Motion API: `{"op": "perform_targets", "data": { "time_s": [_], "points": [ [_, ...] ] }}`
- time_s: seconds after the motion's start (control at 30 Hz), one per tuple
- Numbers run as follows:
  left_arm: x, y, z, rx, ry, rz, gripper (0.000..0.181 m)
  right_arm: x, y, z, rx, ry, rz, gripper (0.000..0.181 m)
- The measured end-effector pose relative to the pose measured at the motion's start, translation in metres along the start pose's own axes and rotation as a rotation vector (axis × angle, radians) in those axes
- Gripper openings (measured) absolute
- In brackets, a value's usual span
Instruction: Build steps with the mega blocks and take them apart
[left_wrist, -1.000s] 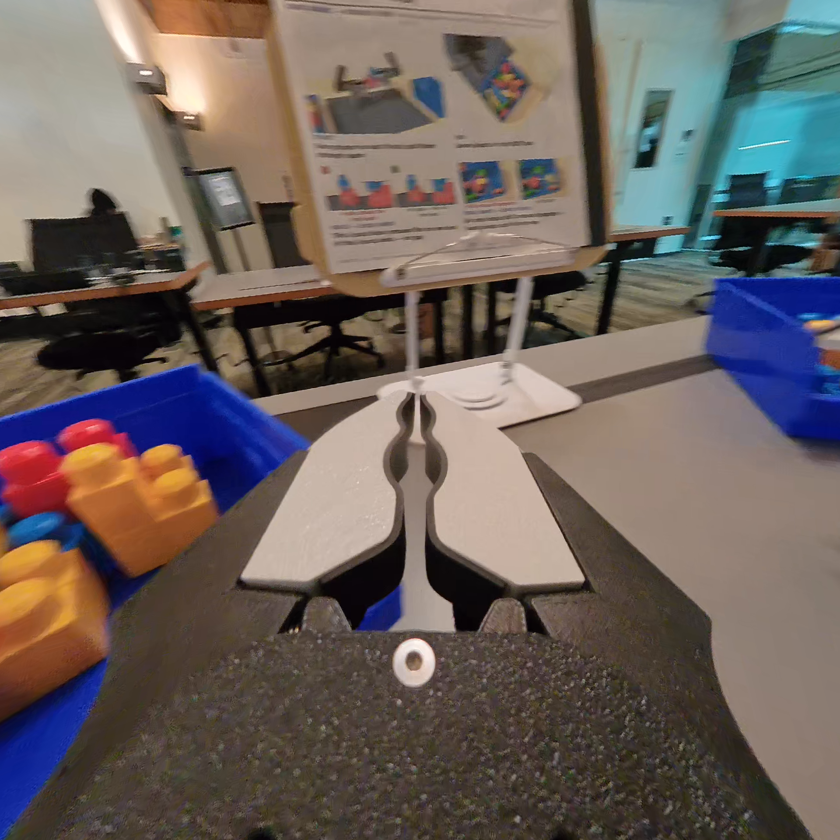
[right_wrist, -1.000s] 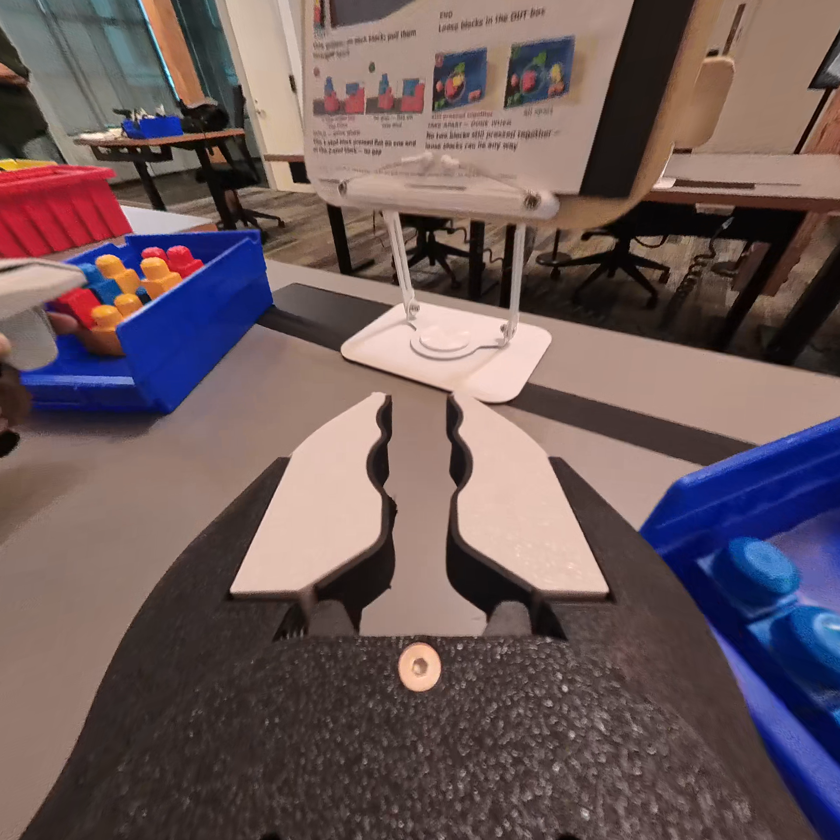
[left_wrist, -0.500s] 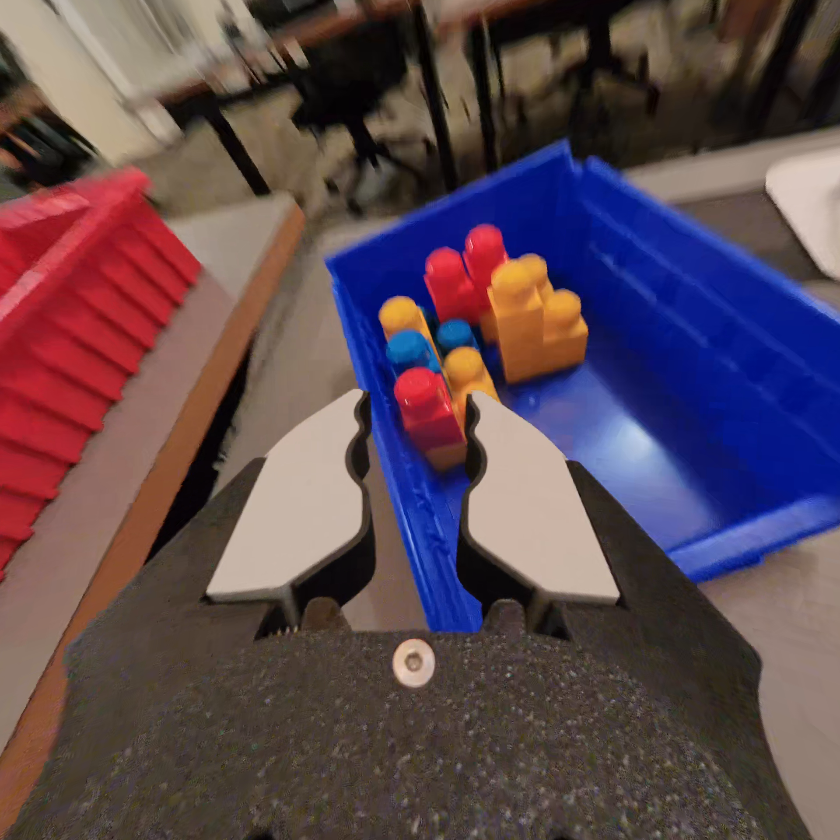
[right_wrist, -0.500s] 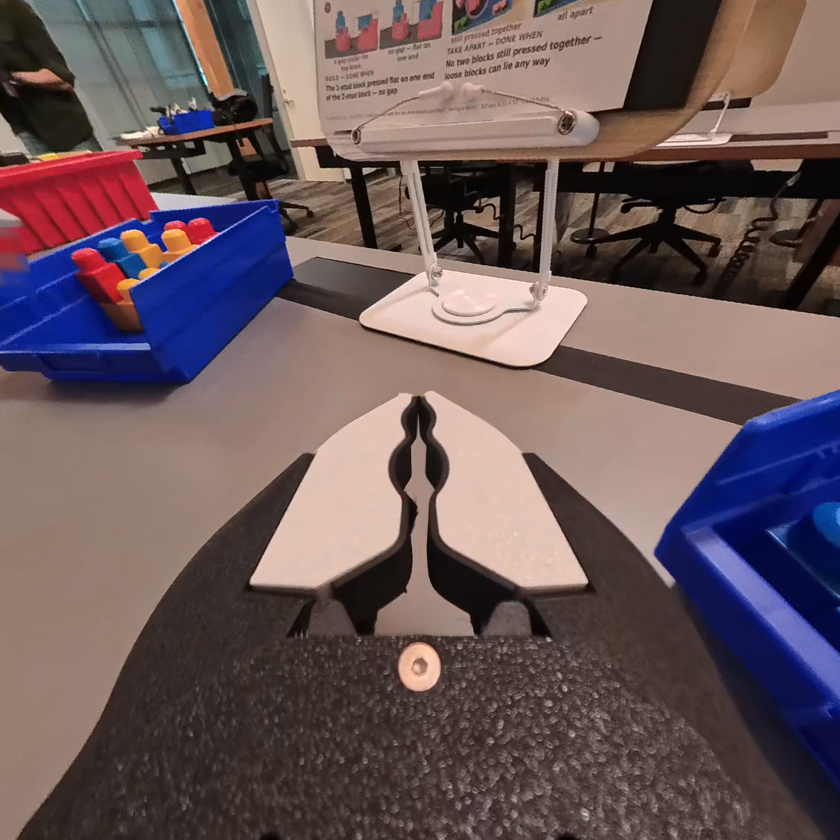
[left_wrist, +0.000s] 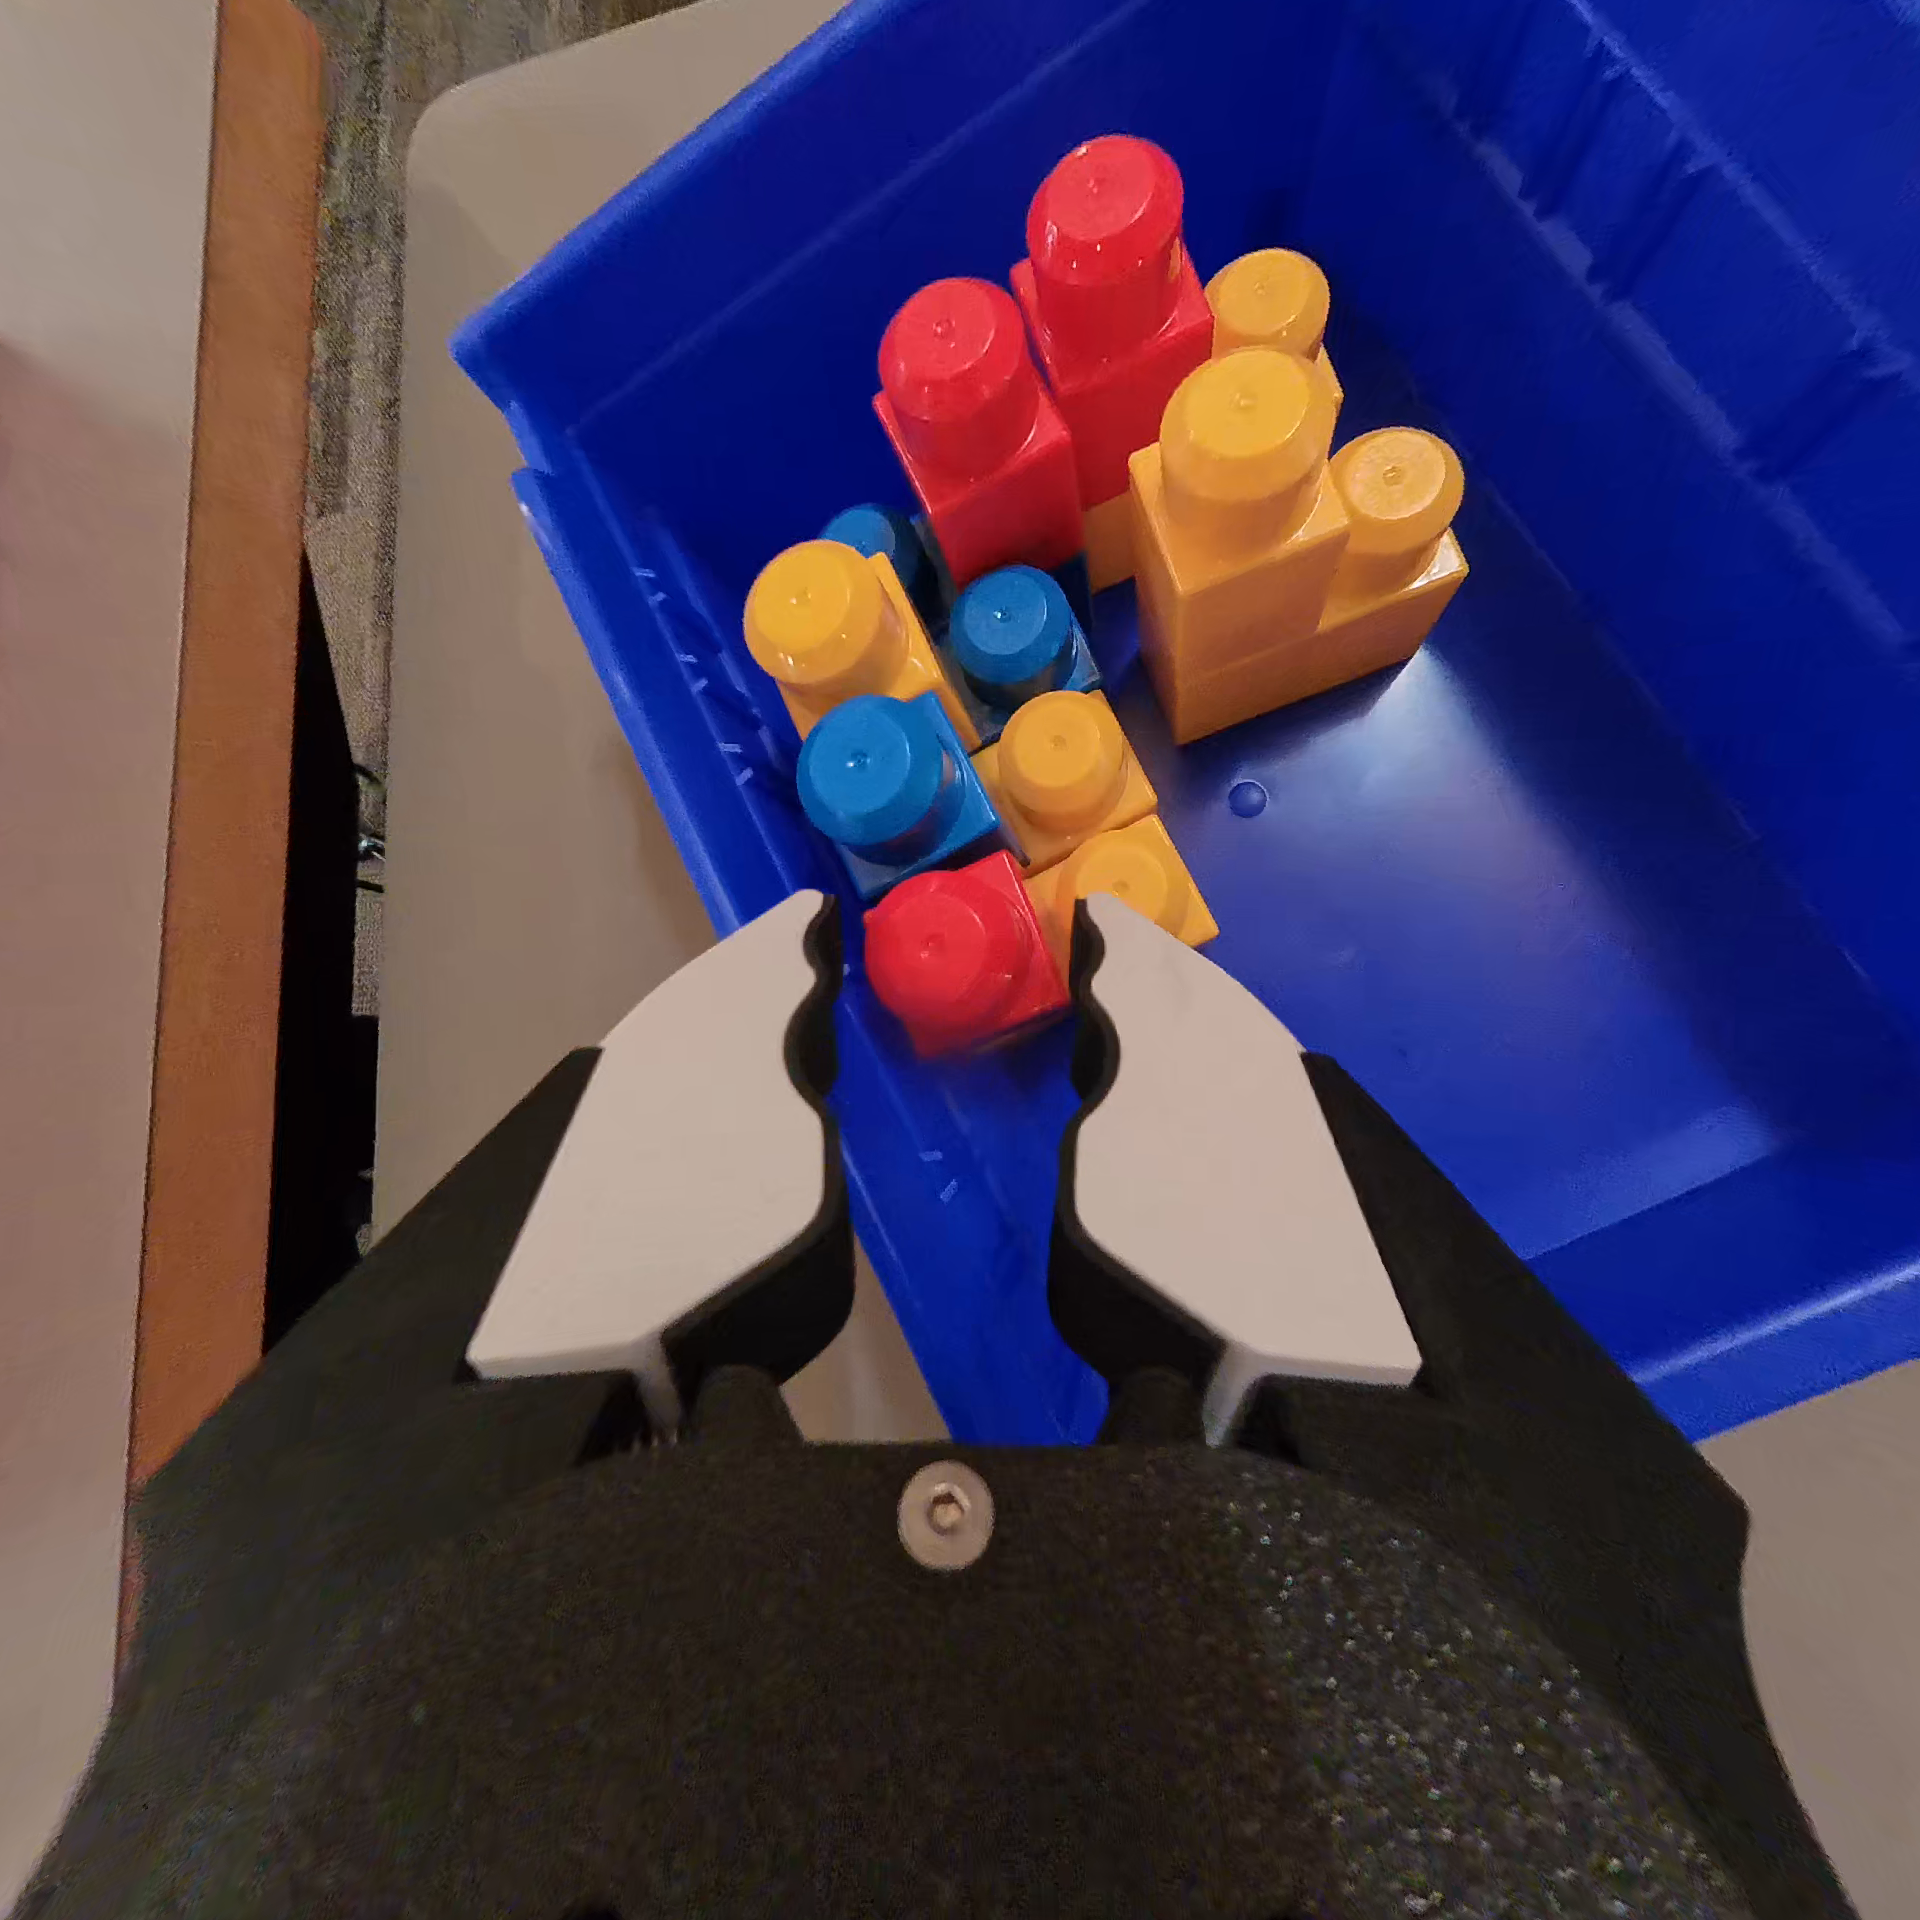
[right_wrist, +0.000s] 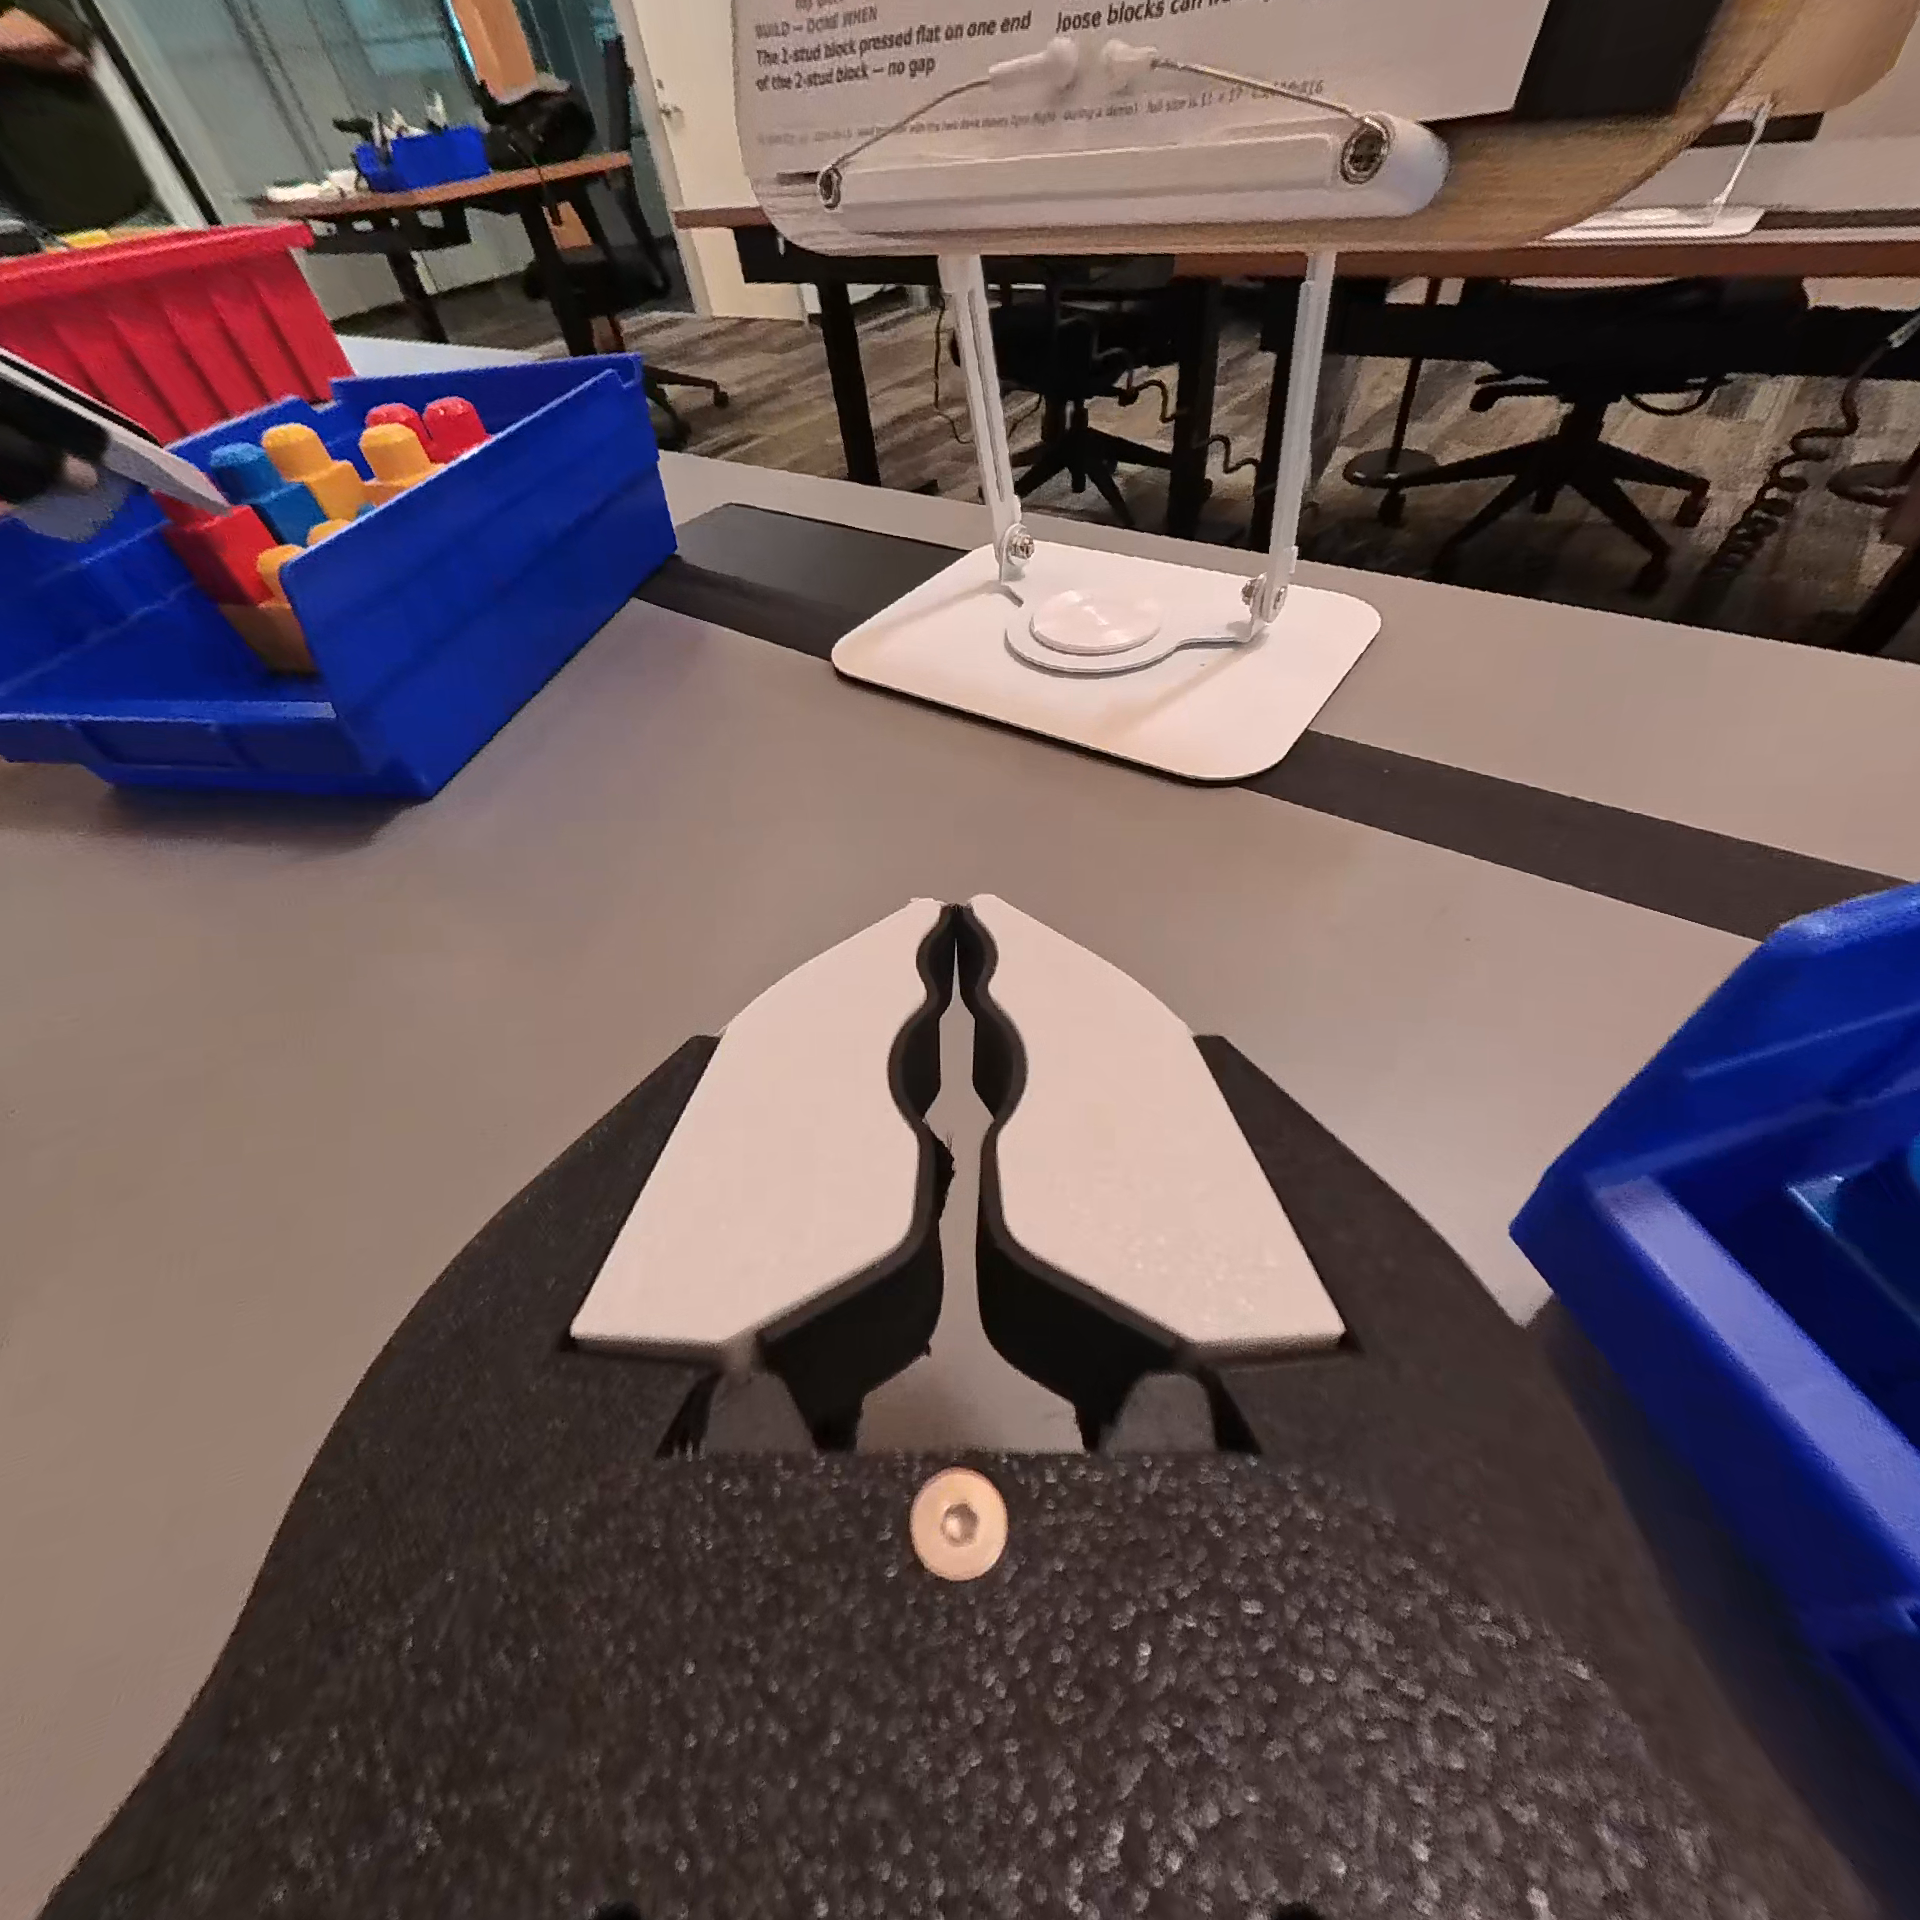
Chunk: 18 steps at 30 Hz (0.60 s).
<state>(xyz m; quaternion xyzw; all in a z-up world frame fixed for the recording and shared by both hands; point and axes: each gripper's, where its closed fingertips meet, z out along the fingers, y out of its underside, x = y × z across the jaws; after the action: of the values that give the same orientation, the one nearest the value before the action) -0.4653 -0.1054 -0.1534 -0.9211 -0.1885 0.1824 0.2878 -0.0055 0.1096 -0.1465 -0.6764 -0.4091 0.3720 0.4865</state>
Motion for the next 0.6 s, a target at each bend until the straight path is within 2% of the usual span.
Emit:
{"op": "perform_targets", "data": {
  "time_s": [0.13, 0.37, 0.6],
  "points": [
    [-0.002, 0.002, 0.005, -0.034, -0.048, 0.040, 0.034, 0.001, 0.002, 0.001, -0.011, -0.005, 0.014, 0.000],
    [-0.002, 0.003, 0.004, -0.031, -0.081, 0.093, 0.033, 0.000, 0.003, 0.001, -0.017, -0.025, 0.029, 0.000],
    [0.005, -0.002, -0.015, 0.074, -0.079, 0.089, 0.030, 0.001, 0.000, -0.002, -0.002, -0.027, 0.044, 0.000]
  ]
}}
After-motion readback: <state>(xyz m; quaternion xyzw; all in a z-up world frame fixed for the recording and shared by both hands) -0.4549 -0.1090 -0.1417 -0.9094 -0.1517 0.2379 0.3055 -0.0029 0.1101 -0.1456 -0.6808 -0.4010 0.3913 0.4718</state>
